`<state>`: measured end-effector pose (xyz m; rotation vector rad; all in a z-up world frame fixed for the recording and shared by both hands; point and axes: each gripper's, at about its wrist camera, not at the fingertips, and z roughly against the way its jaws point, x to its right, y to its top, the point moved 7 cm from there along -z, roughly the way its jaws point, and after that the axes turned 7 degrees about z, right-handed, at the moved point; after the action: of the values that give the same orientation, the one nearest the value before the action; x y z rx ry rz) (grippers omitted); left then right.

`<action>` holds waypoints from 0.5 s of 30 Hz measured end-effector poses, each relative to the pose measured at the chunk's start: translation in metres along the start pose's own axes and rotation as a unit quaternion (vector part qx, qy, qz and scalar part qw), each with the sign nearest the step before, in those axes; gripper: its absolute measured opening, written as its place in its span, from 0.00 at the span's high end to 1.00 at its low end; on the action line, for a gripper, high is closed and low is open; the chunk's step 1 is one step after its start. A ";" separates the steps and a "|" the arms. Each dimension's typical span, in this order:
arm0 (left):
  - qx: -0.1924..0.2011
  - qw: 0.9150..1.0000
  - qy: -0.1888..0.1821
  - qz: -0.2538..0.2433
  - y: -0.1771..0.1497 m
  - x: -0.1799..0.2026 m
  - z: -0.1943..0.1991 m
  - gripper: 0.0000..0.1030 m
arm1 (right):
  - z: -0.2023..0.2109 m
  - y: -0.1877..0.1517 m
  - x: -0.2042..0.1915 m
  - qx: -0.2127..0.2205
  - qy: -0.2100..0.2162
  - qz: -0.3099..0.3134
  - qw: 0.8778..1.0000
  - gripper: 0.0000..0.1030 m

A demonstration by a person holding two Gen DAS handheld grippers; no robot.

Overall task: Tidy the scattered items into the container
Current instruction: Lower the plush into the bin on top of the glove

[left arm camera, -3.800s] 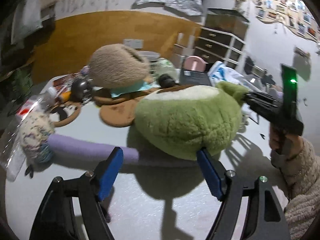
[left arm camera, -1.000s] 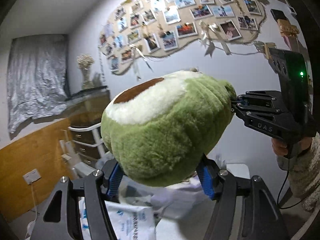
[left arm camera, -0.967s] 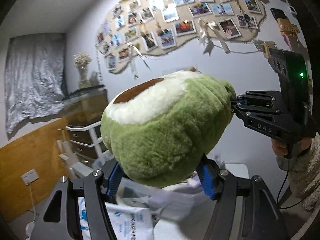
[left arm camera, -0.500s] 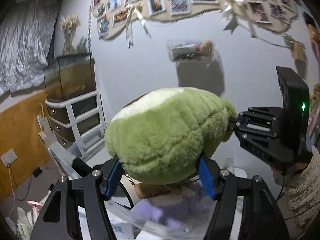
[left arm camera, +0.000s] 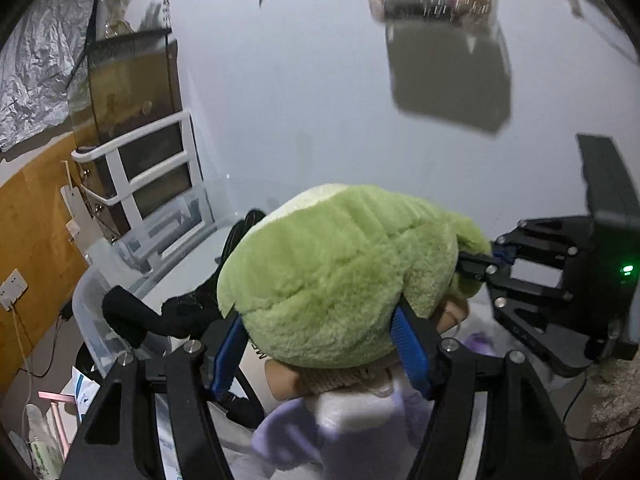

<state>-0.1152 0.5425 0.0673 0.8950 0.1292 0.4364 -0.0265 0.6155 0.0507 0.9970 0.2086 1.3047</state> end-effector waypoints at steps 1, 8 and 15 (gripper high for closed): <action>-0.005 1.000 0.003 0.002 0.000 -0.001 -0.003 0.35 | -0.001 -0.001 0.000 -0.002 0.001 0.003 1.000 0.94; -0.047 0.999 0.027 -0.003 -0.004 -0.005 -0.017 0.34 | 0.008 -0.005 0.000 -0.005 -0.011 0.022 1.000 0.93; -0.058 0.997 0.051 -0.006 -0.014 -0.005 -0.018 0.27 | 0.049 -0.003 0.018 0.042 -0.027 -0.019 0.999 0.18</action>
<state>-0.1204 0.5456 0.0452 0.7571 0.2016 0.4733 0.0125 0.6072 0.0840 1.0936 0.2425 1.2420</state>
